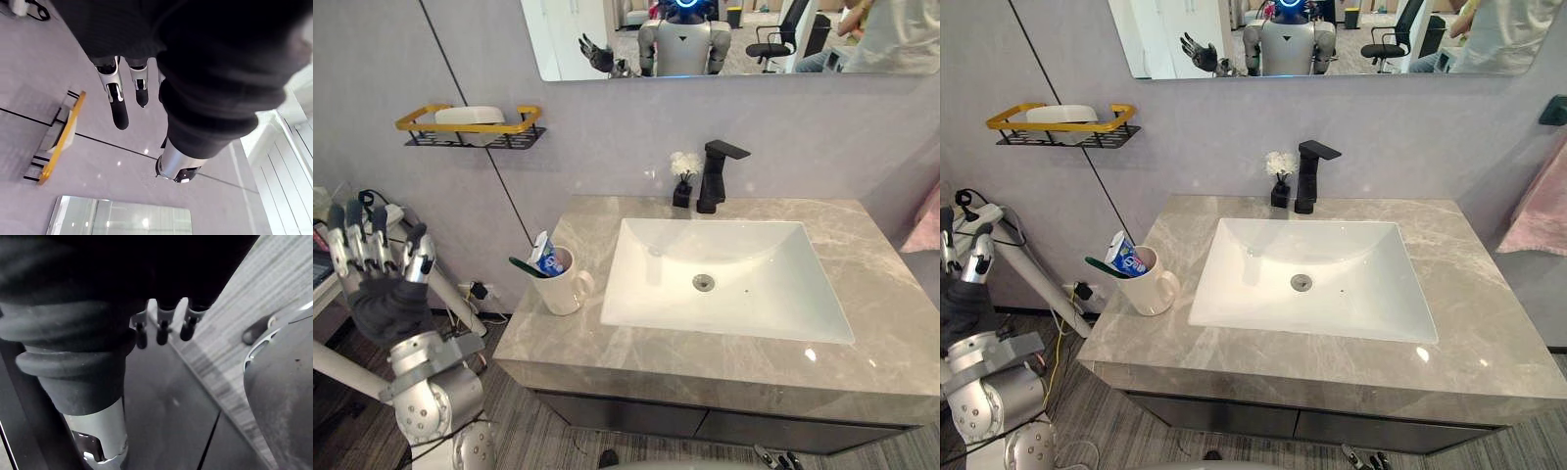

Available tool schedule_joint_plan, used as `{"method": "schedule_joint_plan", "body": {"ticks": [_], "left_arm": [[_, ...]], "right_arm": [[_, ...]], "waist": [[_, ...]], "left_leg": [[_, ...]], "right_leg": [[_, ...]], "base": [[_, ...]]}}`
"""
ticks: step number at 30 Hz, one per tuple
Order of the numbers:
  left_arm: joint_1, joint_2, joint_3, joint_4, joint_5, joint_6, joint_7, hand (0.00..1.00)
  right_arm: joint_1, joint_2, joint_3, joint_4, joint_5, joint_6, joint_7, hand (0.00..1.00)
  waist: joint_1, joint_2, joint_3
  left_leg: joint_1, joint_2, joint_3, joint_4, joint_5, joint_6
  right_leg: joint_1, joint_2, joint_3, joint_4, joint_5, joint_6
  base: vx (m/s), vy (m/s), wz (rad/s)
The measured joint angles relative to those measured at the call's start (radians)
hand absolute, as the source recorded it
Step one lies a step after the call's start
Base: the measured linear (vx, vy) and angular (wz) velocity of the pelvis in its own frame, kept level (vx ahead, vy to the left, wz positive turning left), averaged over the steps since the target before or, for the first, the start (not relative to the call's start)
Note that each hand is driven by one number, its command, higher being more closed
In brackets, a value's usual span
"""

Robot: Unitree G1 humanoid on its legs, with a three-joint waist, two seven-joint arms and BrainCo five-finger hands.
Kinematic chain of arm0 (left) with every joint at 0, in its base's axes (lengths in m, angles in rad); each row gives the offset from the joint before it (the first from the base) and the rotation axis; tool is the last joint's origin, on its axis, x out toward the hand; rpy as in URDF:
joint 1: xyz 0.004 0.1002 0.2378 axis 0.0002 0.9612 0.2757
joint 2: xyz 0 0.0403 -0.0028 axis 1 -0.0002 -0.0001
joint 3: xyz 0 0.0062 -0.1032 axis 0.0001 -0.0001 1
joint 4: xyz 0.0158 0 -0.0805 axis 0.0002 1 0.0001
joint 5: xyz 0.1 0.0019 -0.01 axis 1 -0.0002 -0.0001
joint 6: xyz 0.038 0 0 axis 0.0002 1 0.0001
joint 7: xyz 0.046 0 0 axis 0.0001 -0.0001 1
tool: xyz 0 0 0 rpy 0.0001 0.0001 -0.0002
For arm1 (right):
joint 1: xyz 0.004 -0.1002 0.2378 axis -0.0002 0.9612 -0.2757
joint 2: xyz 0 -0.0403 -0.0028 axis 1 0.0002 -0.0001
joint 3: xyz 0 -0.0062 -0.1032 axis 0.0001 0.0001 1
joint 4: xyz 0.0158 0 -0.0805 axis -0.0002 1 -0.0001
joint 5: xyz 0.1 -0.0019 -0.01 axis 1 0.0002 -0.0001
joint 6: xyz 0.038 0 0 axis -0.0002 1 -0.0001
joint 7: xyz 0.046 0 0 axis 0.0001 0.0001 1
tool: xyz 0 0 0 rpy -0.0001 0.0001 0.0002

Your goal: Organize washtable

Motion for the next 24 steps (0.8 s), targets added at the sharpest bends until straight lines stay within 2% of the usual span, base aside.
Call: {"method": "schedule_joint_plan", "body": {"ticks": [1, 8, 11, 14, 24], "left_arm": [[0.029, -0.016, -0.015, 0.0, -0.018, 0.001, -0.003, 1.0], [0.11, -0.082, -0.14, 0.104, -0.055, 0.038, -0.067, 1.0], [0.127, -0.084, -0.203, 0.184, -0.056, 0.065, -0.091, 1.0], [0.145, -0.093, -0.226, 0.233, -0.056, 0.075, -0.106, 1.0], [0.139, -0.097, -0.312, 0.329, -0.055, 0.095, -0.114, 1.0]], "right_arm": [[0.0, 0.0, 0.006, 0.0, 0.0, 0.0, -0.006, 0.0], [-0.001, 0.001, 0.072, -0.002, -0.001, 0.003, -0.011, 0.0], [-0.001, 0.0, 0.092, -0.002, -0.001, 0.003, -0.013, 0.0], [-0.003, -0.001, 0.108, -0.004, -0.001, 0.003, -0.015, 0.0], [0.002, 0.001, 0.118, -0.031, -0.001, 0.002, -0.039, 0.0]], "waist": [[0.003, -0.001, 0.0], [0.011, -0.01, 0.003], [0.028, -0.016, 0.002], [0.031, -0.026, 0.003], [0.029, -0.028, 0.007]], "left_leg": [[-0.002, 0.0, 0.002, 0.0, 0.0, 0.0], [-0.003, 0.008, 0.073, 0.0, -0.001, 0.001], [0.002, 0.012, 0.111, 0.0, 0.005, 0.008], [0.004, 0.013, 0.114, 0.0, 0.005, 0.008], [0.017, 0.022, 0.149, 0.0, 0.004, 0.007]], "right_leg": [[0.001, 0.0, -0.002, 0.0, 0.001, 0.002], [0.023, -0.01, -0.036, 0.002, -0.003, 0.014], [0.026, -0.017, -0.043, 0.003, -0.005, 0.016], [0.027, -0.019, -0.044, 0.003, -0.006, 0.019], [0.021, -0.016, -0.019, 0.003, -0.008, 0.019]], "base": [[0.0, -0.002, 0.05], [0.0, -0.001, 0.12], [0.03, 0.003, 0.07], [0.0, 0.0, 0.0], [-0.01, -0.013, -0.08]]}}
